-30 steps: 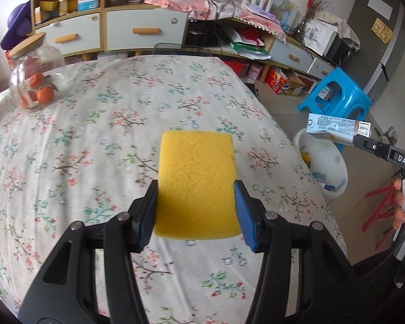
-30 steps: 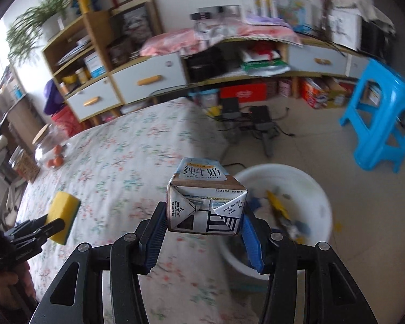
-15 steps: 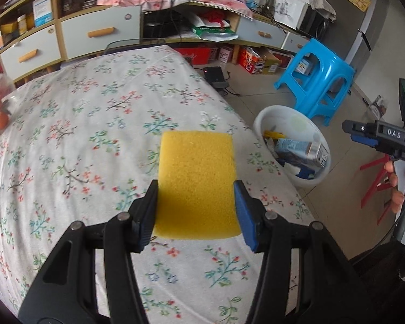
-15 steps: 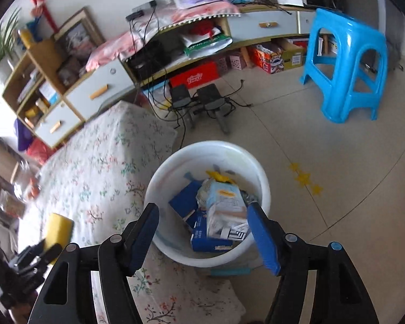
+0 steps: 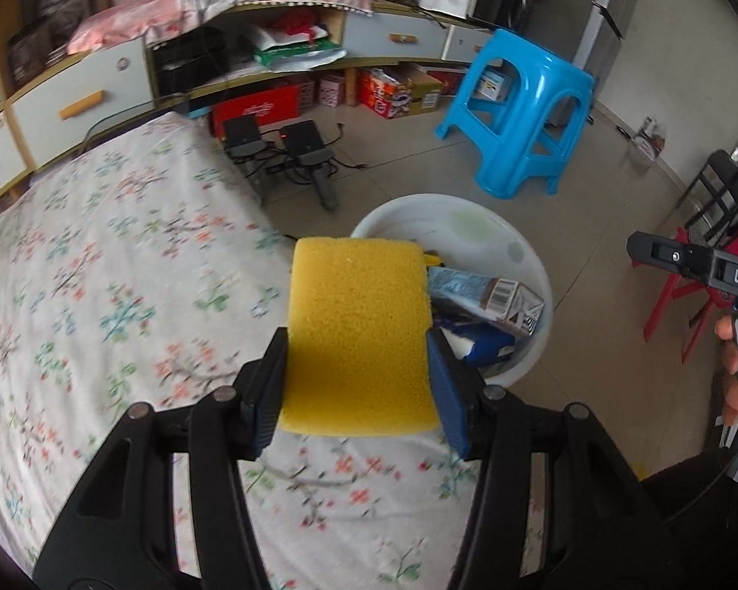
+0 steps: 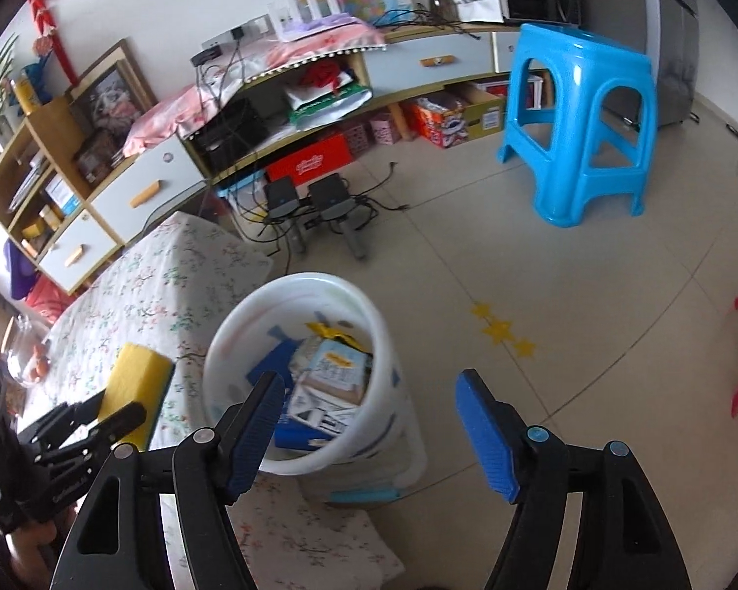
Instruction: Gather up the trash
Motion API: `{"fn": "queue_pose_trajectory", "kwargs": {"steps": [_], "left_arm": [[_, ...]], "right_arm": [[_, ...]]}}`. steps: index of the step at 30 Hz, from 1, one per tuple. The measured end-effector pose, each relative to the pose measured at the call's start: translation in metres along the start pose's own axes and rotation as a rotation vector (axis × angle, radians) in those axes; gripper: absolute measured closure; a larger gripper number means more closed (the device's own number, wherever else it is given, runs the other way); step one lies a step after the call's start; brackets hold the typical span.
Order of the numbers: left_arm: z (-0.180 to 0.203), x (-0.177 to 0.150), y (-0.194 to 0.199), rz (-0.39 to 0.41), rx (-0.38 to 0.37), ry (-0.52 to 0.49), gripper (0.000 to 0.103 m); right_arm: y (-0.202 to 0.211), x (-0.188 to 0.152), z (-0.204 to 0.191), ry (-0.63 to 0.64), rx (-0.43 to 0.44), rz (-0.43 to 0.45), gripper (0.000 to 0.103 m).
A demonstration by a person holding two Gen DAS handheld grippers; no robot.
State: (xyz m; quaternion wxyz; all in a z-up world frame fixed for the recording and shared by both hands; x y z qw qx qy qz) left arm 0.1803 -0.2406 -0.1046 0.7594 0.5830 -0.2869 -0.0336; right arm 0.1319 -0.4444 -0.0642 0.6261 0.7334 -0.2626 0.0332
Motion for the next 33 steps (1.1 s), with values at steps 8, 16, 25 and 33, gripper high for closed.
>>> {"fn": "queue_pose_trajectory", "kwargs": {"steps": [8,16,25,33], "left_arm": [[0.021,0.029,-0.012,0.028,0.013,-0.057,0.018],[0.015,0.029,-0.009,0.041,0.086,-0.031,0.001],[-0.015,0.003,0.028,0.067,0.134,0.047,0.001],[-0.038,-0.027,0.077,0.103,0.225,0.098,0.001]], "right_arm": [[0.005,0.002,0.012,-0.032,0.006,0.007,0.029],[0.006,0.002,0.007,-0.023,0.006,0.014,0.027],[0.010,-0.001,-0.015,0.041,-0.011,0.033,0.027],[0.026,-0.025,-0.070,0.135,0.029,0.073,0.014]]}}
Point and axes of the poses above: each gripper's, at about its wrist camera, not at the fingertips, and y roughly against the way its jaws point, z to its right, x to its top, the point moved 10 cm from there along -y, roughly the way its jaws point, and after that the axes turned 13 degrees about -z, right-handed, at the moved point
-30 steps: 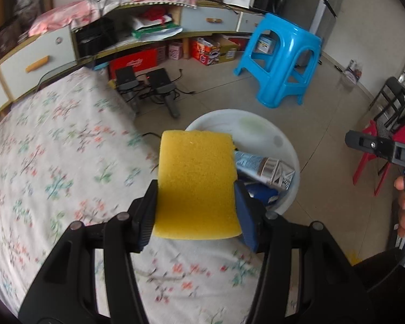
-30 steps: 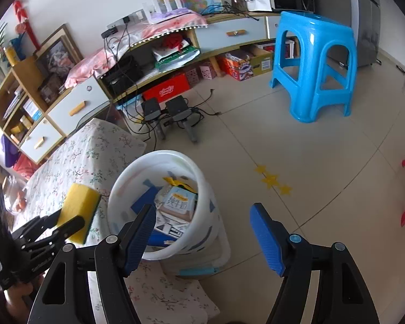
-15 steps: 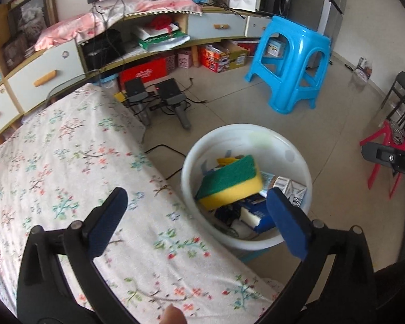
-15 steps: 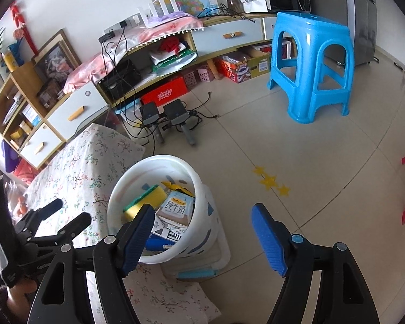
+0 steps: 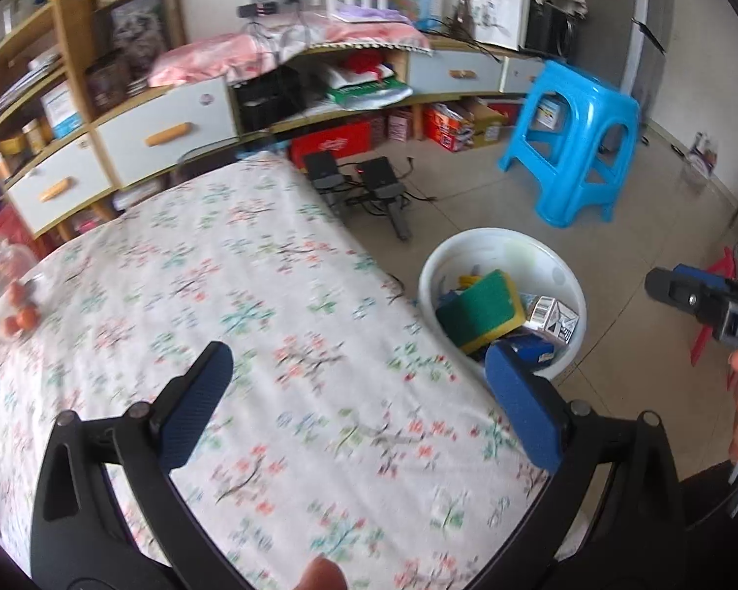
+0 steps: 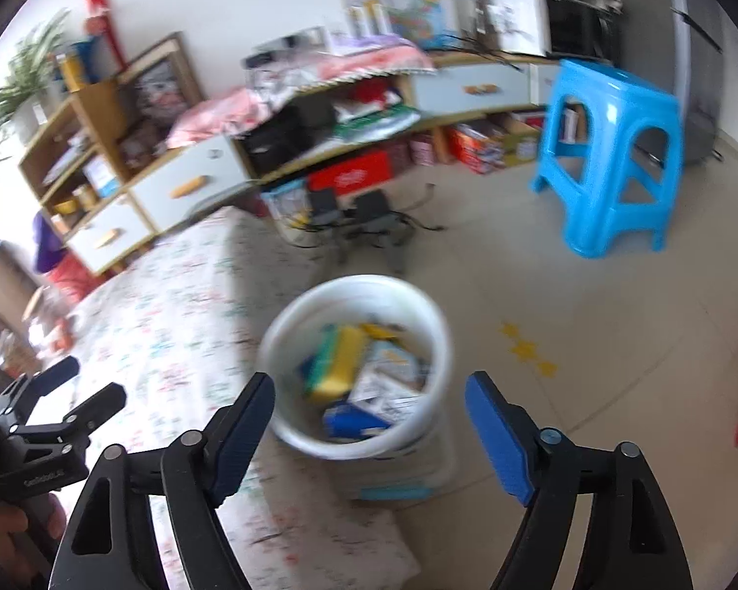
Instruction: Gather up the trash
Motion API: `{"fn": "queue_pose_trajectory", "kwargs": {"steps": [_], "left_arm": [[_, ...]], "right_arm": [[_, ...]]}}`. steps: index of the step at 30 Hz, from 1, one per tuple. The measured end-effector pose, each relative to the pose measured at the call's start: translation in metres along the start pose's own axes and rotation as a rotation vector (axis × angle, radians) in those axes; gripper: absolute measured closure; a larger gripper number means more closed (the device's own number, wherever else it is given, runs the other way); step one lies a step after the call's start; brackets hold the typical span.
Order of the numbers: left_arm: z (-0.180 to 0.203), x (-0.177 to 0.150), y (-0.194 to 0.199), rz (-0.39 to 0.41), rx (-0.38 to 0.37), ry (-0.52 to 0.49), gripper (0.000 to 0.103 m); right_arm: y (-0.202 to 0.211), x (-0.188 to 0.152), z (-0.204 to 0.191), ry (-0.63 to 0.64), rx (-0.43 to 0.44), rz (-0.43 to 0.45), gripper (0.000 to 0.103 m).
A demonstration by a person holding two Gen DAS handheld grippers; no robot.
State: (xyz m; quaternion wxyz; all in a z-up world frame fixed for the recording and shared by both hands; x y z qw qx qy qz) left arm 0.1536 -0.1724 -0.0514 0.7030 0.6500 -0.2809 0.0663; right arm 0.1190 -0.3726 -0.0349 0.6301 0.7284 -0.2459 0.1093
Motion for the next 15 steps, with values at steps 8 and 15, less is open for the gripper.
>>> {"fn": "queue_pose_trajectory", "kwargs": {"steps": [8,15], "left_arm": [[-0.047,-0.042,0.027,0.009,0.109,0.131,0.001],[-0.073,-0.074,0.041,0.024,0.145,0.244,0.001]], "right_arm": [[0.006,-0.024,-0.044,0.057,-0.061,0.031,0.010],[0.016,-0.043,-0.084,0.162,-0.108,0.112,0.007]]}}
Point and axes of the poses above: each gripper's, at about its wrist camera, not at the fingertips, and y roughly against the way its jaws point, z to its right, x to its top, the point moved 10 cm from there along -y, roughly the way its jaws point, and after that the axes turned 13 degrees about -z, right-handed, at the moved point
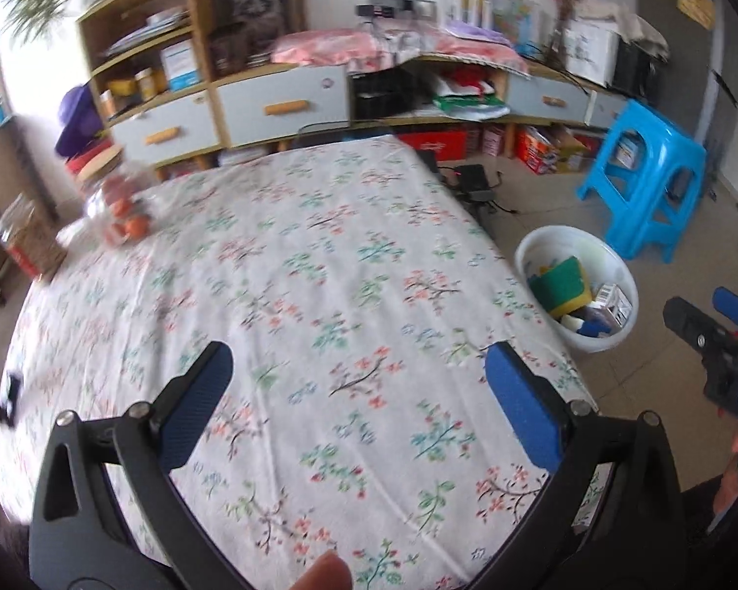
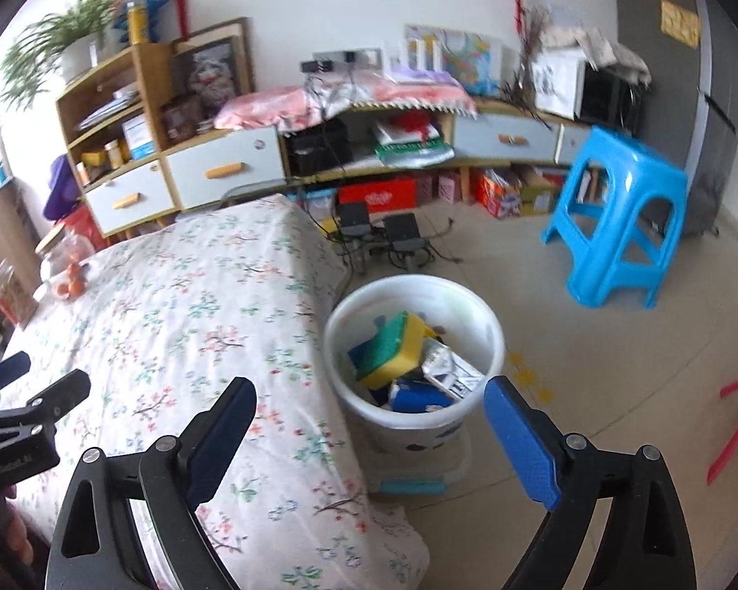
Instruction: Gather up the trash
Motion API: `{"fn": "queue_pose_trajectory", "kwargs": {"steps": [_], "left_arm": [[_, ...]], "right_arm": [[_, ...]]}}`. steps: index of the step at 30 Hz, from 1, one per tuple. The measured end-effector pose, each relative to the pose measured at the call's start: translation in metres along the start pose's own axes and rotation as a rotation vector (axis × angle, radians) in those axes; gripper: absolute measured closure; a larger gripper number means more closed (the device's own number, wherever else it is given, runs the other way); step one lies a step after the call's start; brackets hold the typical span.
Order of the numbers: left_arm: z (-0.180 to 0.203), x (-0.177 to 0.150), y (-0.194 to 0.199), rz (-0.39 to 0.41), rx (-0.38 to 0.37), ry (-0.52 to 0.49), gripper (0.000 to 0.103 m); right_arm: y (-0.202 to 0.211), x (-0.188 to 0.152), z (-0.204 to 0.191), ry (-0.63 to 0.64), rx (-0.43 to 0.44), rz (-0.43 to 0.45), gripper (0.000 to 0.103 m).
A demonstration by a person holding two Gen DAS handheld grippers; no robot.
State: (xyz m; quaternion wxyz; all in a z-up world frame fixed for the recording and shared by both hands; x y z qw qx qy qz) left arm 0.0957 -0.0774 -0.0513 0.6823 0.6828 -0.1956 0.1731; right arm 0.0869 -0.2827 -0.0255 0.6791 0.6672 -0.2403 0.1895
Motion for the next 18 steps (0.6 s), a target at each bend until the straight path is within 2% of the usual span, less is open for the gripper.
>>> {"fn": "queue_pose_trajectory", "kwargs": {"steps": [4,7,18], "left_arm": [[-0.015,-0.011,-0.003,0.001,0.006,0.057,0.001],[-0.023,-0.015,-0.005,0.006,0.012,0.079,0.001],[-0.033,-0.014,-0.007,0.021,0.030,0.089,0.001]], "right_arm": [[0.000,-0.003,-0.021,0.056,-0.012,0.036,0.005],[-0.007,-0.004,-0.031,0.088,-0.033,0.030,0.005],[-0.018,-0.002,-0.042,0.074,-0.008,0.008,0.005]]}}
Point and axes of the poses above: each gripper's, at about its wrist camera, not at the fingertips, and y roughly against the way its jaws point, z to its right, x to its top, the point moved 10 cm from there along -y, roughly the way its jaws point, and after that the axes turned 13 degrees about -z, right-handed, at the moved point
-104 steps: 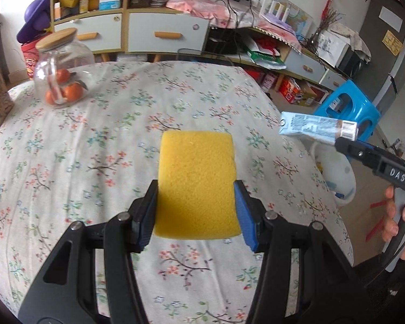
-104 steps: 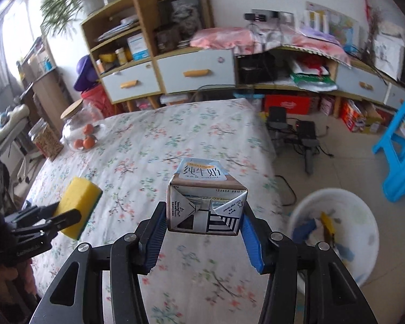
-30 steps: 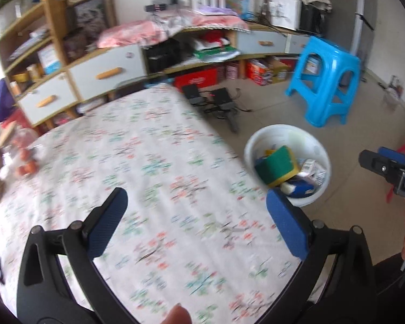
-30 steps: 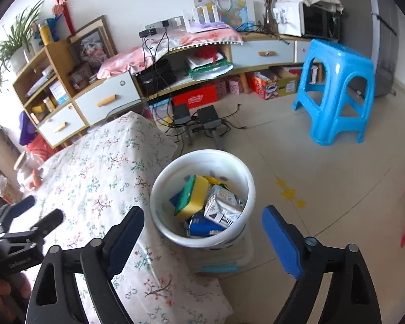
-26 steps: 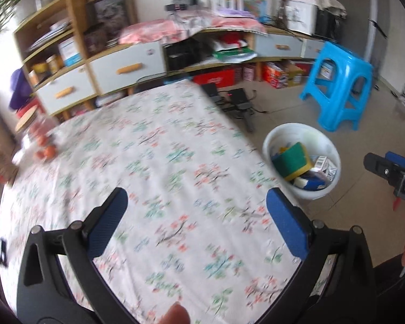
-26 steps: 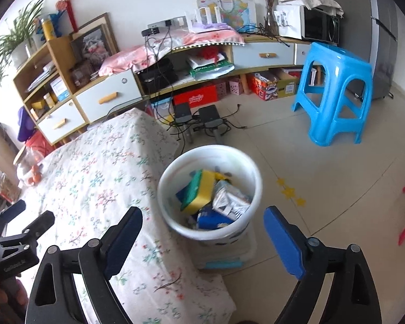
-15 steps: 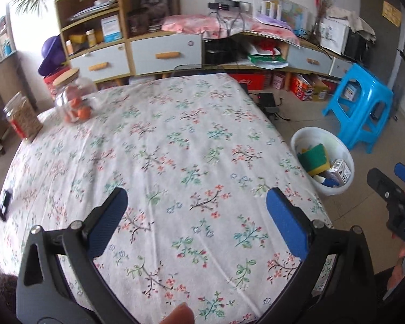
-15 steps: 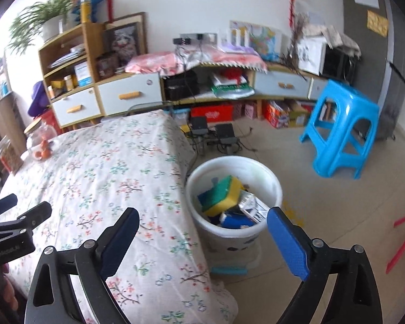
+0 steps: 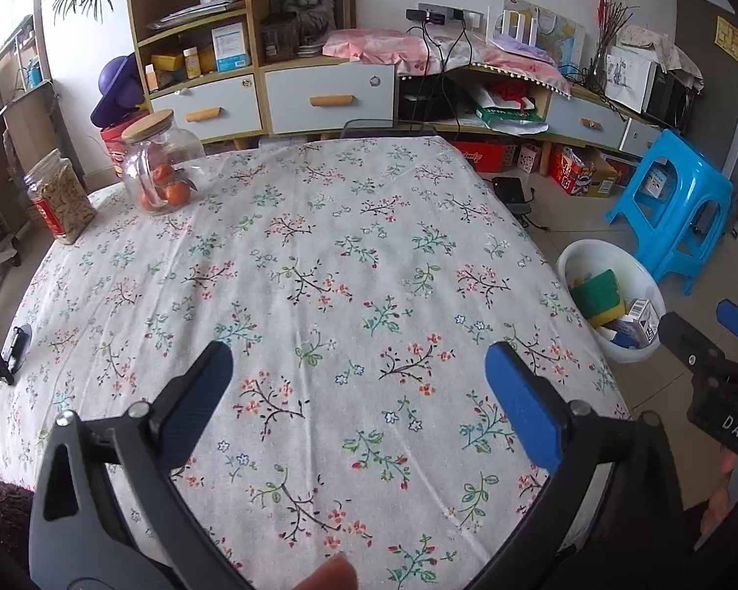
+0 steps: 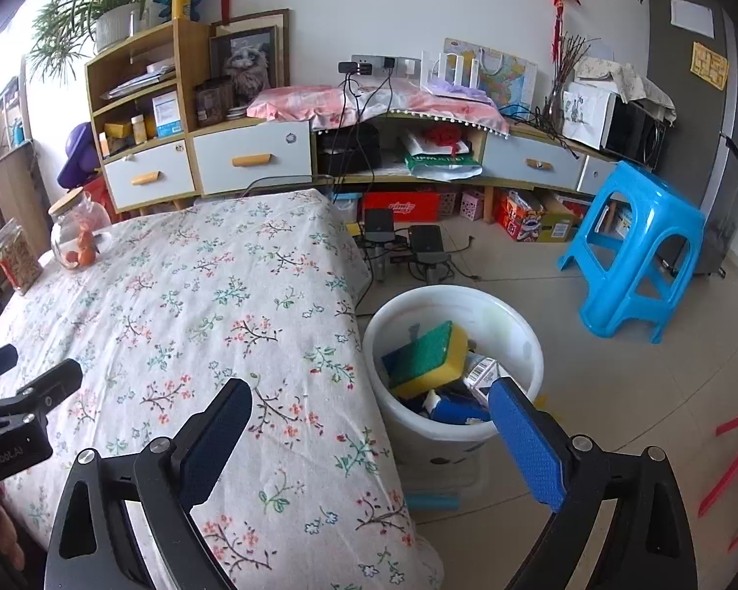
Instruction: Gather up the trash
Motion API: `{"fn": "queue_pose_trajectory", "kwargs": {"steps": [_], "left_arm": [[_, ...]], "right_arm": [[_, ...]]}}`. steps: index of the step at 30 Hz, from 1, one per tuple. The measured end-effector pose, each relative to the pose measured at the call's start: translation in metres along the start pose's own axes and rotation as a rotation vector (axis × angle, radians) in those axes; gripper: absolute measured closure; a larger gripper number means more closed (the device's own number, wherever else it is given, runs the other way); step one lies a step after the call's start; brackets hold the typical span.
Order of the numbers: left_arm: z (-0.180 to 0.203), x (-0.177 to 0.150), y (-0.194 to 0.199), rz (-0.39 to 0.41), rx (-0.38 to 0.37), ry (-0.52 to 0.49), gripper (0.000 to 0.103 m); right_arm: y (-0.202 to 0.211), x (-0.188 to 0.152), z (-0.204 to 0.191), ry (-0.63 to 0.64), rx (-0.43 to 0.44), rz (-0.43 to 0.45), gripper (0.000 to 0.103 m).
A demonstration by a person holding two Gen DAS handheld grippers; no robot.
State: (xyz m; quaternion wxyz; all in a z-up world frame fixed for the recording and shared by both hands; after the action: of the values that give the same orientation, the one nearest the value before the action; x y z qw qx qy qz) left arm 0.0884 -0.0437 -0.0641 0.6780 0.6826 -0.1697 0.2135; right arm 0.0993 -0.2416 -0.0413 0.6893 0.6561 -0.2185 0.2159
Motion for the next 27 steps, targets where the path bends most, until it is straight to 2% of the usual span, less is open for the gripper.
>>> {"fn": "queue_pose_trajectory", "kwargs": {"steps": [27], "left_arm": [[0.0003,0.0007,0.0055,0.011,-0.012,0.008,0.001]], "right_arm": [[0.0013,0.0007,-0.0079,0.011,0.013,0.008,0.005]]}}
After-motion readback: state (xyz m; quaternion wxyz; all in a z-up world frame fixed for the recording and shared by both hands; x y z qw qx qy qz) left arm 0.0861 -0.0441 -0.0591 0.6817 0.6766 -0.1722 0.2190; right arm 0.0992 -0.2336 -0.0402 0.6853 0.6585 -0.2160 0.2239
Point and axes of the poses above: each gripper's, at about its wrist camera, not at the fingertips, and y roughly against the way its jaws point, z to its right, x to its top, the point moved 10 cm from there along -y, roughly the way its jaws point, and after that the axes turned 13 degrees about -z, right-handed, at the moved point
